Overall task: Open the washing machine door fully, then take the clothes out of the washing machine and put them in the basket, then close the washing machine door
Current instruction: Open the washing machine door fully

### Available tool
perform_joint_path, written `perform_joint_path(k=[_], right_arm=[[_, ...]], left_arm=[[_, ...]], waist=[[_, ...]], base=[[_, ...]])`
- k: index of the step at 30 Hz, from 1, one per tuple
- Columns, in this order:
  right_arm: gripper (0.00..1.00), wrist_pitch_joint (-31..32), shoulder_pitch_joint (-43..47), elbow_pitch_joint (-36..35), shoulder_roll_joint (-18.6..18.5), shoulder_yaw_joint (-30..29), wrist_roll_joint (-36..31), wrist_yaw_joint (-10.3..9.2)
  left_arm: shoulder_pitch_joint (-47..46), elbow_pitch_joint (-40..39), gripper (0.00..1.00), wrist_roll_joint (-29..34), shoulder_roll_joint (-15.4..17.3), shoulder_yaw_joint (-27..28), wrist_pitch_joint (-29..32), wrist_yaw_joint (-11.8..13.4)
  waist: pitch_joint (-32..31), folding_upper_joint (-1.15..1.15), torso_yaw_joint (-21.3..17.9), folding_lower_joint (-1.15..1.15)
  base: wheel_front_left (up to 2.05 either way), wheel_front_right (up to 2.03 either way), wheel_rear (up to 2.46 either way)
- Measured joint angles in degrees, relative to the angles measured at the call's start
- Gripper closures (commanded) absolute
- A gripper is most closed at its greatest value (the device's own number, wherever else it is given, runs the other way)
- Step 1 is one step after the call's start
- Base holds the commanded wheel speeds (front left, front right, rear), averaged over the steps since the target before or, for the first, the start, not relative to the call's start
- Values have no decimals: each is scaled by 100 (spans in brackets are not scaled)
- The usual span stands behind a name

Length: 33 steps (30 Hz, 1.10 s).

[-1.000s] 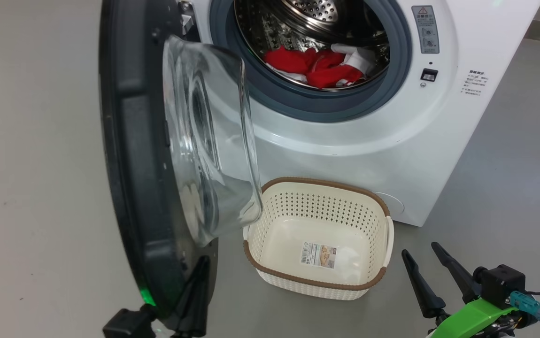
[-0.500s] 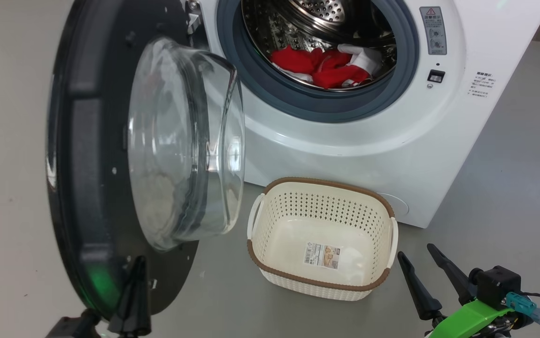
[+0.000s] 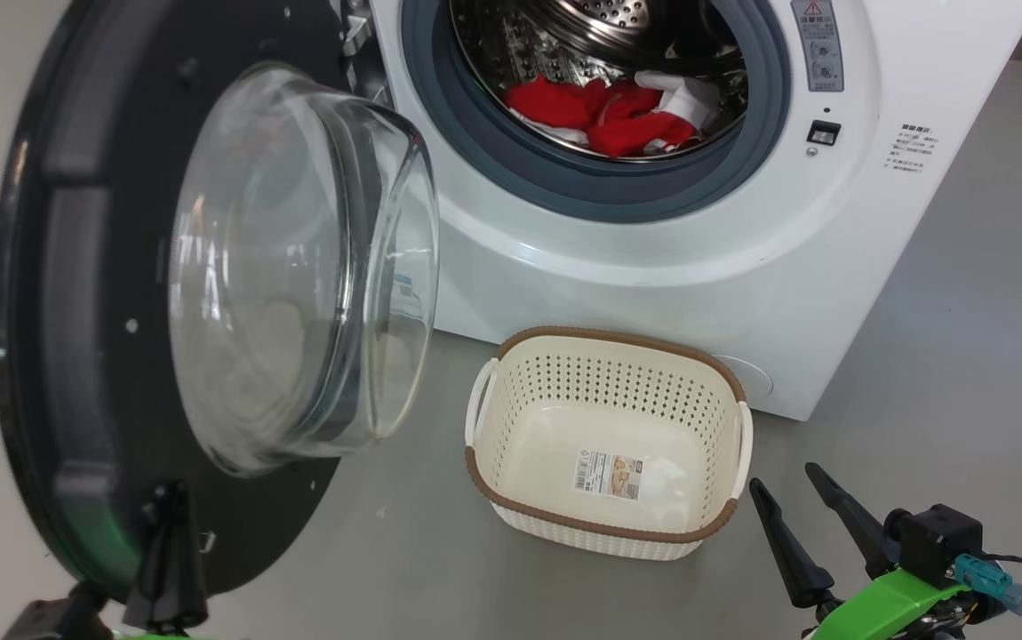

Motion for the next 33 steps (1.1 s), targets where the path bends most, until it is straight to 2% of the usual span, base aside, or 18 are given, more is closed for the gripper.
perform_joint_path(k=[14, 33], right_arm=[[0, 0, -21, -1, -38, 48, 0, 0], [0, 0, -185, -23, -181, 73, -1, 0]], left_arm=[[-765, 506, 100, 186, 153, 892, -11, -229], [-1841, 1755, 100, 535, 456, 2181, -35, -352]], waist=[[194, 0, -59, 0], [551, 0, -128, 0]], base=[[0, 0, 0], [0, 0, 0]])
